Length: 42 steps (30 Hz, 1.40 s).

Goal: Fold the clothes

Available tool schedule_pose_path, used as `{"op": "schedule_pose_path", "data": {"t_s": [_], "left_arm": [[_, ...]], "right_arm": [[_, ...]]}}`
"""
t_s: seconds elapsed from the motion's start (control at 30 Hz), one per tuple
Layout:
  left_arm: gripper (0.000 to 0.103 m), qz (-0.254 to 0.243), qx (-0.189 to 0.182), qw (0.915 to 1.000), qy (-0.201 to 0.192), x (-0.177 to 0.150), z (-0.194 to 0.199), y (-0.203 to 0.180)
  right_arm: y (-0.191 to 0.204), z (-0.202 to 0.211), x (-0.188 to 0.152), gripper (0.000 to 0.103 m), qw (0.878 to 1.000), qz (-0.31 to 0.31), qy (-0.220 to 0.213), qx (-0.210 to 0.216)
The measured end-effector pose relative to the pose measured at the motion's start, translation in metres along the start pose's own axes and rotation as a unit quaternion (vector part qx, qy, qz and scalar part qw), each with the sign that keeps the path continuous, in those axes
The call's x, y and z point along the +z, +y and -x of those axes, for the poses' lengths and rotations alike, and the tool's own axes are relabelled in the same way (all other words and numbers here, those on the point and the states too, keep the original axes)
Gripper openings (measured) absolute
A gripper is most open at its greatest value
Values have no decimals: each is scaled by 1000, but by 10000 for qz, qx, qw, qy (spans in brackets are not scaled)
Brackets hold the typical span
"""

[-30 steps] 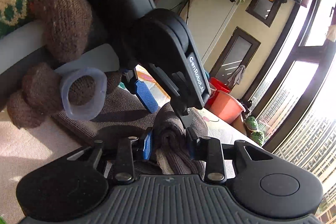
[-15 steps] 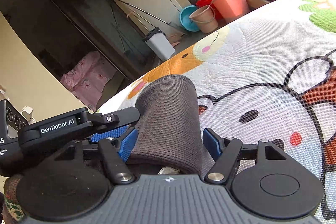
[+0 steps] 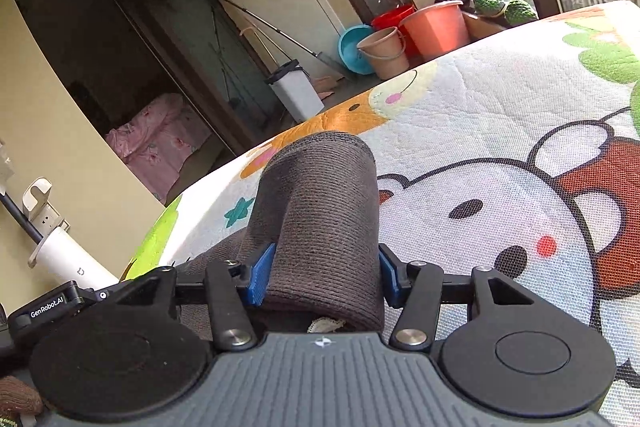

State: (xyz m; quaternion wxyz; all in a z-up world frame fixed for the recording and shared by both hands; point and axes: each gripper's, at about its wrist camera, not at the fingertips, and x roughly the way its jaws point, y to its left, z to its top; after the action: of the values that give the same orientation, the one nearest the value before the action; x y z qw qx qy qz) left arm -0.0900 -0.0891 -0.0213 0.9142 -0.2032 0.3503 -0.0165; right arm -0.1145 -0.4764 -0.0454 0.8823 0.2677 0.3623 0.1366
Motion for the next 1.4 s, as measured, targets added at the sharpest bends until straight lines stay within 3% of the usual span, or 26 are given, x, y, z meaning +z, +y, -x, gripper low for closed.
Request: {"op": "schedule_pose_path", "data": {"t_s": [0.1, 0.2, 0.43, 0.57, 0.67, 0.73, 0.77, 0.87, 0.9, 0.93, 1.0, 1.1, 1.2, 1.27, 1.3, 1.4], "left_arm": [[93, -146, -200, 9997, 72, -6, 3, -6], [93, -309, -301, 9991, -36, -9, 6, -19], [93, -1163, -814, 9890, -426, -16, 8, -72], [92, -1315, -1319, 9810, -551, -20, 15, -95], [78, -1395, -1491, 9763, -716, -22, 22, -105], [60, -1303, -1614, 9743, -877, -19, 30, -102], [58, -1204, -1665, 9738, -976, -17, 34, -100], [67, -816, -1652, 9676, -1724, -5, 61, -86], [85, -909, -1709, 9664, -1693, -1, 61, -84], [96, -995, -1764, 9652, -1653, 3, 61, -82], [95, -981, -1791, 9705, -1278, 3, 48, -76], [95, -602, -1416, 9851, -771, -5, 21, -60], [77, -488, -475, 9959, -593, -8, 1, -41], [74, -252, 255, 9979, -539, -5, -7, -22], [74, 59, 423, 9976, -544, -1, -3, -4], [73, 653, 338, 9954, -618, 10, 7, 21]], "right_arm": [[-2, 22, -3, 50, 9998, 167, -67, -120], [-4, 28, -5, 52, 9955, 570, -327, -684], [17, 18, -20, 58, 9833, 1329, -697, -1027], [13, 21, -21, 58, 9843, 1259, -712, -1013], [16, 21, -22, 58, 9825, 1325, -750, -1073], [20, 20, -23, 58, 9800, 1430, -786, -1139], [20, 20, -23, 58, 9801, 1429, -788, -1133], [16, 20, -23, 60, 9814, 1371, -781, -1089], [16, 20, -23, 61, 9819, 1347, -780, -1081], [16, 20, -23, 62, 9821, 1332, -780, -1084], [15, 21, -23, 62, 9822, 1322, -784, -1083], [14, 21, -24, 62, 9821, 1315, -792, -1089], [13, 21, -24, 62, 9827, 1293, -788, -1067], [12, 22, -24, 62, 9833, 1265, -785, -1043], [11, 22, -24, 62, 9838, 1243, -784, -1026], [12, 22, -24, 62, 9835, 1261, -783, -1035]]}}
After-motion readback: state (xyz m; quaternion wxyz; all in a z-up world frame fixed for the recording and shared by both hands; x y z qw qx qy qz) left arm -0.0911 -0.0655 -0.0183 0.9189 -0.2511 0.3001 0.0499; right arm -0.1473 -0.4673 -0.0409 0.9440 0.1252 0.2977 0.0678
